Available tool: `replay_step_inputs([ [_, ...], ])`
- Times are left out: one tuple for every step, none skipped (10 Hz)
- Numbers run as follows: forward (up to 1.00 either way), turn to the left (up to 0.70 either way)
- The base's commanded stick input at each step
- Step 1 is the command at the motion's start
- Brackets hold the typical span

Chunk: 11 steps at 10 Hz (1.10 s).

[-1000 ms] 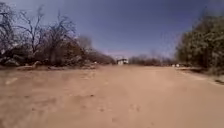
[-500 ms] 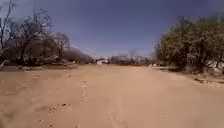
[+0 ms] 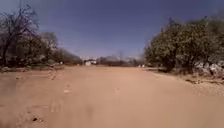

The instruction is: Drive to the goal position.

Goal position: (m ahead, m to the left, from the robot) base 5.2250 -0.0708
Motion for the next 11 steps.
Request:
replay_step_inputs([
  [0.85,0.00],
  [0.85,0.00],
  [0.85,0.00],
  [0.85,0.00],
  [0.85,0.00],
  [0.85,0.00],
  [0.85,0.00],
  [0.85,0.00],
  [0.85,0.00],
  [0.85,0.00],
  [0.85,0.00],
])
